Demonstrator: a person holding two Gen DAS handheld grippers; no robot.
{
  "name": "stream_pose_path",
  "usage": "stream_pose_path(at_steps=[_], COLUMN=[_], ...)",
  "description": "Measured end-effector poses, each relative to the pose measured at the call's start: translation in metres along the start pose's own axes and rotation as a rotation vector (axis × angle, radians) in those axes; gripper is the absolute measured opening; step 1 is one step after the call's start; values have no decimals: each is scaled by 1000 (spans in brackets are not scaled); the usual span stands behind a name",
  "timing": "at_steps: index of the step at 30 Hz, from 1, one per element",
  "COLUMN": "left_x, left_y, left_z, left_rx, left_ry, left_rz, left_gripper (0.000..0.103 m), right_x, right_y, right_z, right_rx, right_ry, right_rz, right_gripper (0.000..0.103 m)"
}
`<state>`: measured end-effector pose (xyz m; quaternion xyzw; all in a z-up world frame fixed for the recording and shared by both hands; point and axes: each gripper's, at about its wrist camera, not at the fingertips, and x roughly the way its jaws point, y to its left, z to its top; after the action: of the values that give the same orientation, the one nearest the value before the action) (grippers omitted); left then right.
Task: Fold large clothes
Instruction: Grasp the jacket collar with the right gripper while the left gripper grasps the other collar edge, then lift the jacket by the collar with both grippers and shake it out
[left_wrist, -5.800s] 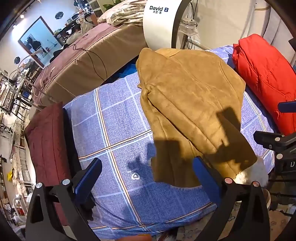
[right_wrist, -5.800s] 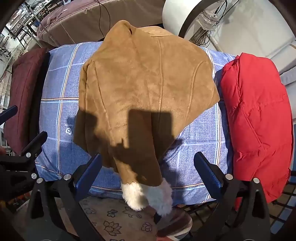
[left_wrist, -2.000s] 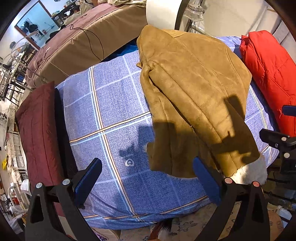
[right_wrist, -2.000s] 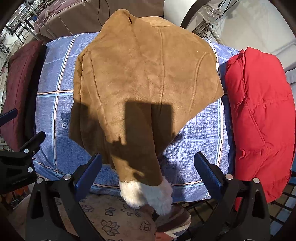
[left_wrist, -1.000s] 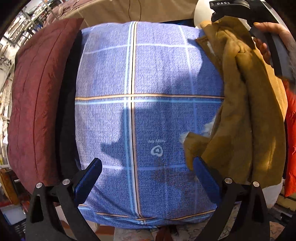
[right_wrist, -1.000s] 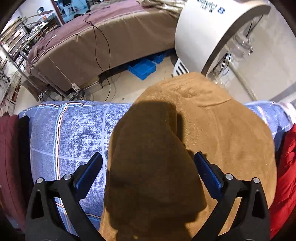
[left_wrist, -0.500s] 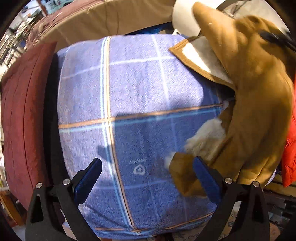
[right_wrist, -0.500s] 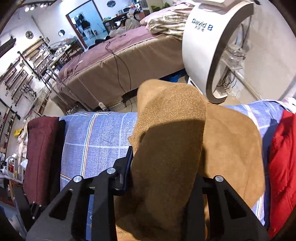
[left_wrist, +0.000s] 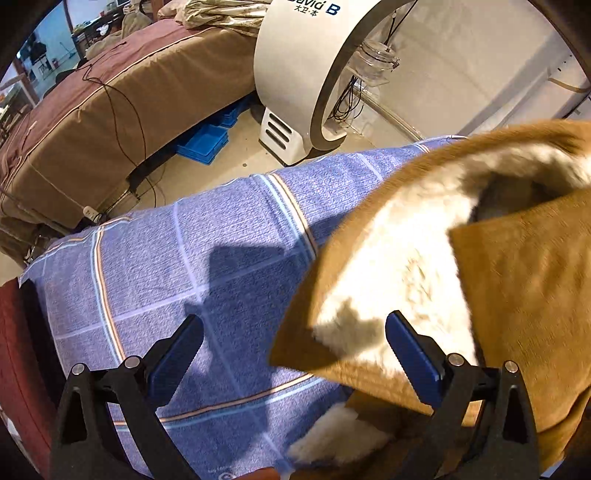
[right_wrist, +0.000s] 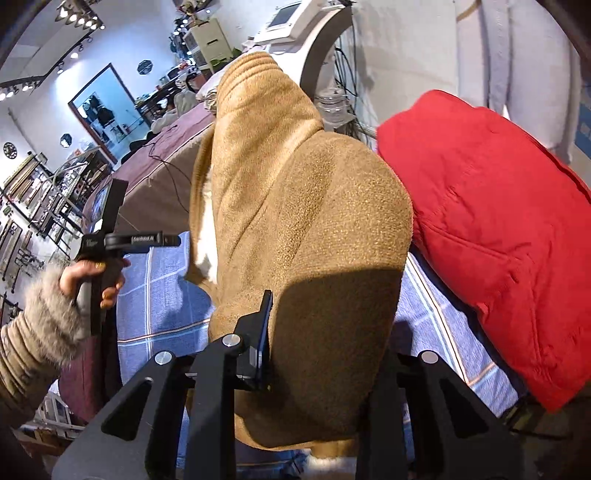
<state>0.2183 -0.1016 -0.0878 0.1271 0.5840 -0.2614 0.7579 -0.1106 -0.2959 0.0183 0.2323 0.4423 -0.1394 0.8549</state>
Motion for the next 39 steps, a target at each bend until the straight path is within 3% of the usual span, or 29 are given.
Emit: stream_pose_path(at_steps=[3,5,6,7,8,10,12,15,19,21,24,25,29,30,32,34,35,36,37,39], left_x=[11,24,35,46,51,57,52,20,-57,-89,-128,-147,-260,-283,-310,-312,-306,-293,-272,-215], left_y=[-29,-57,-67,-75,-78,-77,-71,-55,-31,-28,-18,-16,3,11,23,42,49,56,65,81], left_z=[17,23,25,24,19,14,9,4,-13,-24,-45,-55,-96,-103,-113,-119,-124,-127,-130,-133], left_rx=[76,144,165,171,162,133,104,50,25,50,36,36,82,79,71,48,33,4,-33,-121], left_ry=[-8,42,90,137,166,199,191,95,-90,-175,-202,-238,-518,-566,-590,-604,-603,-588,-570,-468], left_rz=[-7,-34,-45,-58,-68,-62,-87,-126,-222,-196,-233,-239,-209,-163,-56,-54,-55,-35,-38,-84], left_gripper=[97,95,88,66,57,25,10,7,6,4,4,0,0,0,0,5,17,75,90,93], right_x=[-10,-14,-14,-13,-17,-17,-19,-22,-34,-46,-71,-82,-124,-132,-149,-164,-164,-159,-150,-125], right_y=[-8,-14,-14,-13,-13,-6,1,3,4,16,37,44,69,70,74,90,99,105,107,108], right_z=[-14,-19,-19,-18,-18,-16,-11,5,27,34,44,46,53,56,58,55,55,54,53,44], right_rx=[16,43,47,43,37,16,-11,-14,5,-55,-98,-118,-189,-170,-174,-269,-300,-296,-282,-284], right_ry=[2,-2,-6,-10,-15,-23,-26,-23,-7,-17,-27,-38,-76,-84,-110,-136,-135,-116,-94,-46], right_rz=[-19,-5,1,5,11,28,40,101,286,338,456,489,591,635,716,721,707,702,694,617], right_gripper=[24,24,24,24,24,24,24,23,20,19,19,19,18,18,17,13,12,12,12,11])
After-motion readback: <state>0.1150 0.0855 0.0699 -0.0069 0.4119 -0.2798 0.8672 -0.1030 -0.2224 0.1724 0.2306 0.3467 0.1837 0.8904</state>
